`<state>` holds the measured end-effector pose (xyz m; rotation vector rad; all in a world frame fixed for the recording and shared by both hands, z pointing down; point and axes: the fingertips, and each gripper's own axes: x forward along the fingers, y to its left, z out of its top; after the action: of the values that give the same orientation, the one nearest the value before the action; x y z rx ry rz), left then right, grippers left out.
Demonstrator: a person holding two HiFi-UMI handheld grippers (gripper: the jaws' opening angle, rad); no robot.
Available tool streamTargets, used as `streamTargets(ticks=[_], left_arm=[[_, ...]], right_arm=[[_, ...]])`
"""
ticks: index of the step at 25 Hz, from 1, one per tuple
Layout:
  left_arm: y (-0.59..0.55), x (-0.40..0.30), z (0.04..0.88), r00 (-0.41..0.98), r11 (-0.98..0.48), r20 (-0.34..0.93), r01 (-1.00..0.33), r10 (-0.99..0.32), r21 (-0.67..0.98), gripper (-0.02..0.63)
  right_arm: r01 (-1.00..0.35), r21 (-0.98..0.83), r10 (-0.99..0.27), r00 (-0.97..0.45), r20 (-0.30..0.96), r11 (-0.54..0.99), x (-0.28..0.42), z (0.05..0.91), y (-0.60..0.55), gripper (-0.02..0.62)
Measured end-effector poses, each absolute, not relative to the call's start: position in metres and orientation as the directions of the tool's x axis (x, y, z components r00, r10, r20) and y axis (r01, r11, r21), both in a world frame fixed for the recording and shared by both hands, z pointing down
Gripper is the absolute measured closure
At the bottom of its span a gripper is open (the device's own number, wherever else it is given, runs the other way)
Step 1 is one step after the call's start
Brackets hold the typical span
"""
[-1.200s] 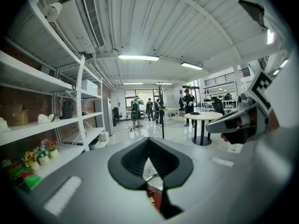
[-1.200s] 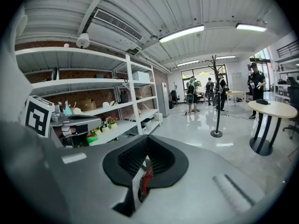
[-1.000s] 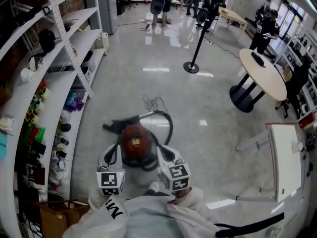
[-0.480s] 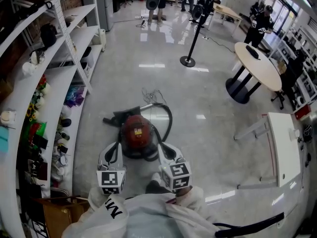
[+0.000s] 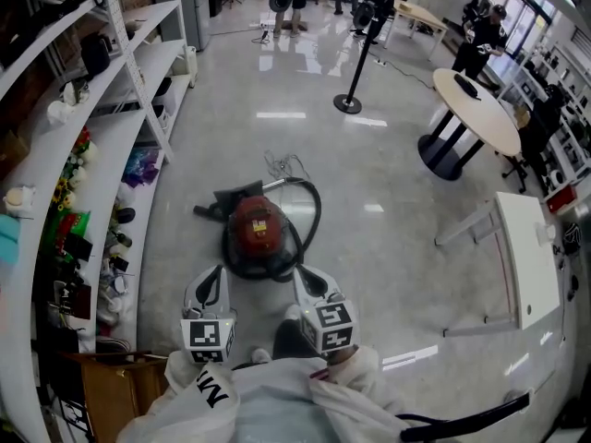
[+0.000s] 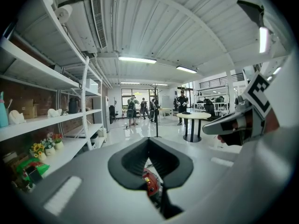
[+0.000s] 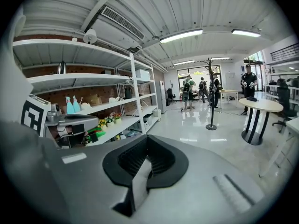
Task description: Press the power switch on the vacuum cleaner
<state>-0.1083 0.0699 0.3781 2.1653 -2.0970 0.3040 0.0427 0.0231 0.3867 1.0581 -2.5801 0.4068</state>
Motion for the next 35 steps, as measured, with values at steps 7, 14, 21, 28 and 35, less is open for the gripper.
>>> streamTargets(ticks=[7,14,21,28,35], left_arm=[[0.104,-0.104,0.381,0.020,-0.030,0.219,-0.999,-0.976,-0.043,0.606],[0.131,-0.105,0.387,0.023,-0.032,0.226,-0.999,-0.974,-0.036,0.606],[0.140,-0.098,0.388,0.040,-0.048,0.230,-0.999,-0.972,-0.026,0.606],[0.141,-0.093,0.389,0.040,-0.045,0.236,-0.999,-0.971,-0.016,0.606],[0.135,-0.082,0.390,0.032,-0.038,0.249,-0.999,-0.968,-0.017,0.606]], right_arm=[[-0.711,-0.127,-0.618,-0.674,0.403,0.692,0.045,0.388,0.055,0.594],[-0.711,-0.128,-0.616,-0.673,0.410,0.691,0.044,0.391,0.083,0.594],[-0.723,-0.127,-0.620,-0.658,0.426,0.680,0.053,0.394,0.096,0.594],[-0.721,-0.122,-0.620,-0.658,0.428,0.682,0.058,0.391,0.097,0.594],[-0.715,-0.118,-0.622,-0.666,0.411,0.689,0.068,0.388,0.093,0.594]])
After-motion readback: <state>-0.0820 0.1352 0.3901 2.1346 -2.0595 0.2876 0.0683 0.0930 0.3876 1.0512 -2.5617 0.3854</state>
